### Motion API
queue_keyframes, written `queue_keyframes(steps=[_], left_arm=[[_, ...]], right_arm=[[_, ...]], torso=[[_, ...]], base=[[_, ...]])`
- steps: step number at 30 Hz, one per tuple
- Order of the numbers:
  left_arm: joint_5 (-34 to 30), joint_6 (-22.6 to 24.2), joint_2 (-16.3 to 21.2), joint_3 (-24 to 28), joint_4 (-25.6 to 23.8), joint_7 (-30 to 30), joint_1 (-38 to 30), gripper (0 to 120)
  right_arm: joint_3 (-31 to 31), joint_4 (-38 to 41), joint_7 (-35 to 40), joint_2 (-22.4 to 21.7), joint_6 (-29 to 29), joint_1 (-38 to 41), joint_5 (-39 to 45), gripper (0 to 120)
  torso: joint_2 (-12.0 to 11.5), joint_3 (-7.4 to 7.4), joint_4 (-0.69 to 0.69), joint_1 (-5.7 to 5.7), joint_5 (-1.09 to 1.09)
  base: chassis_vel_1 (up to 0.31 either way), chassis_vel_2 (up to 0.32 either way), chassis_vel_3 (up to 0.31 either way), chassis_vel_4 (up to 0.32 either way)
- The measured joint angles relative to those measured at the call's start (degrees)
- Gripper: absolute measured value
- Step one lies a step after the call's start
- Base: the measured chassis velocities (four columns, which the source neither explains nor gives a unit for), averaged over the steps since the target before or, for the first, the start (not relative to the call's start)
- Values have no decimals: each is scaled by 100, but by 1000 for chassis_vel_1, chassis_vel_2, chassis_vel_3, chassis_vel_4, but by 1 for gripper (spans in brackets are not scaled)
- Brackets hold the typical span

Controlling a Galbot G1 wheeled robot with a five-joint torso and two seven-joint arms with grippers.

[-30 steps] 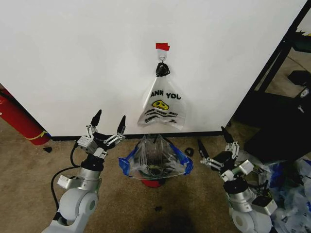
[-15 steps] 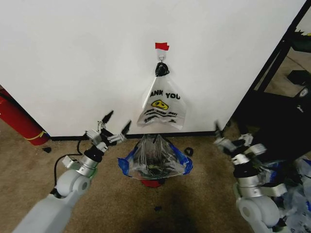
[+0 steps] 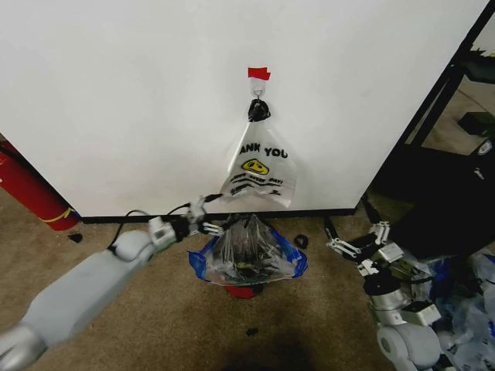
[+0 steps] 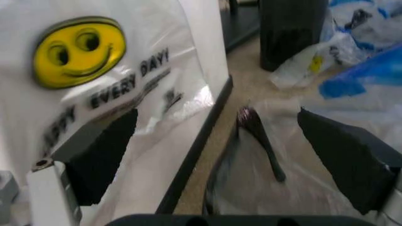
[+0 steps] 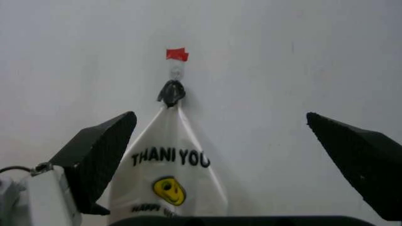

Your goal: Pick up the garbage bag from the wall and place it over the trash bin.

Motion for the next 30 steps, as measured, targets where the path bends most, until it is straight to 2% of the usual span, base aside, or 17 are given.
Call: queue_keyframes(steps=[3,5,6,9,10,12,13,16,20,21,25,30], left_arm=[[-43,573,-91,138,-244,-183,-244,100],[-59,653,-100,143,-304,-220,-259,100],[-100,856,-116,158,-468,-315,-282,100],[-170,1873,-222,360,-1269,-817,-443,100],[-78,2137,-278,409,-1318,-814,-540,100],[528,2681,-467,526,-1158,-485,-897,100],[528,2681,-467,526,-1158,-485,-897,100],[1224,2918,-696,838,-710,-231,-1448,100],[2384,2935,-931,1203,-66,532,-1946,100],[2384,2935,-931,1203,-66,532,-1946,100],[3118,2691,-1155,1661,553,1013,-2287,100],[3503,2578,-1245,2023,740,1119,-2419,100]], right_arm=[[19,34,95,67,40,-66,-98,100],[20,39,105,75,44,-76,-106,100],[20,47,122,89,50,-98,-120,100],[21,83,207,159,84,-243,-214,100],[22,87,250,171,85,-266,-257,100],[52,128,373,190,85,-327,-354,100],[52,128,373,190,85,-327,-354,100],[126,193,399,265,115,-467,-438,100],[194,201,241,466,187,-765,-485,100],[194,201,241,466,187,-765,-485,100],[275,235,228,551,193,-904,-488,100],[310,313,227,582,173,-1017,-489,100]], torso=[[0,0,3,0,2],[0,0,3,0,2],[0,0,3,0,1],[0,-1,2,-1,1],[0,-1,2,-1,1],[0,-1,3,-1,1],[0,-1,3,-1,1],[0,-1,2,-1,2],[0,-1,0,-1,3],[0,-1,0,-1,3],[0,-1,2,-1,2],[0,-1,4,-1,1]], base=[[0,0,0,0],[0,0,0,0],[0,0,0,0],[0,0,0,0],[0,0,0,0],[0,0,0,0],[0,0,0,0],[0,0,0,0],[0,0,0,0],[0,0,0,0],[0,0,0,0],[0,0,0,0]])
